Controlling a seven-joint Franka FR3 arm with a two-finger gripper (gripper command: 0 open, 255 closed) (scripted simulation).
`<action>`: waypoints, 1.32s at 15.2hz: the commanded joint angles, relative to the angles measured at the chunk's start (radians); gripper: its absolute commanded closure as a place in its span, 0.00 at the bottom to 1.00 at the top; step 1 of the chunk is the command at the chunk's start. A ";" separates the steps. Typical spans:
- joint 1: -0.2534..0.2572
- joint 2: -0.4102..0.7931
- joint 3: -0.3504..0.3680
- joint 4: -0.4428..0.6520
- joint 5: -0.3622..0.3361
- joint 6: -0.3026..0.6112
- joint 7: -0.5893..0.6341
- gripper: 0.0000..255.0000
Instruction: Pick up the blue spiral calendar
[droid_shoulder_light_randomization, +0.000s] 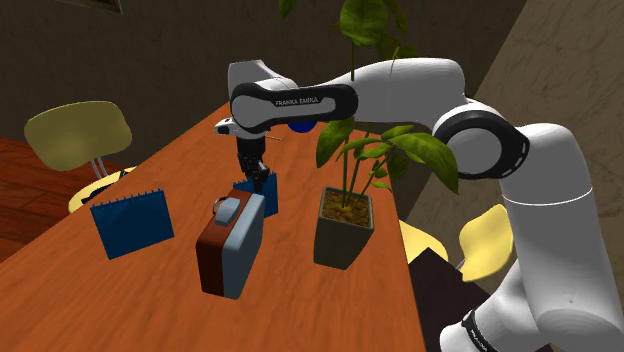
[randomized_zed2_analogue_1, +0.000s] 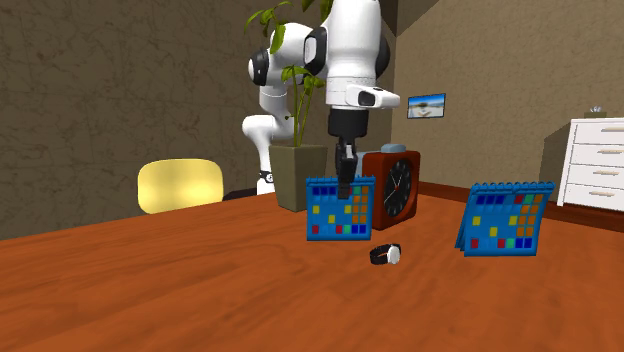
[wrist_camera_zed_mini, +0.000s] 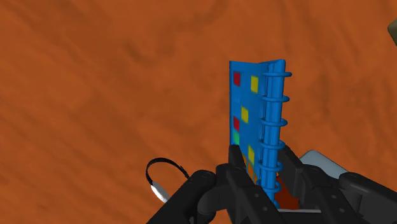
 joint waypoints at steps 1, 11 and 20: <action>0.000 0.000 0.000 -0.001 0.000 0.001 0.000 1.00; 0.001 -0.010 0.001 0.023 0.001 -0.033 -0.001 1.00; 0.005 -0.021 0.002 0.126 0.003 -0.146 -0.002 1.00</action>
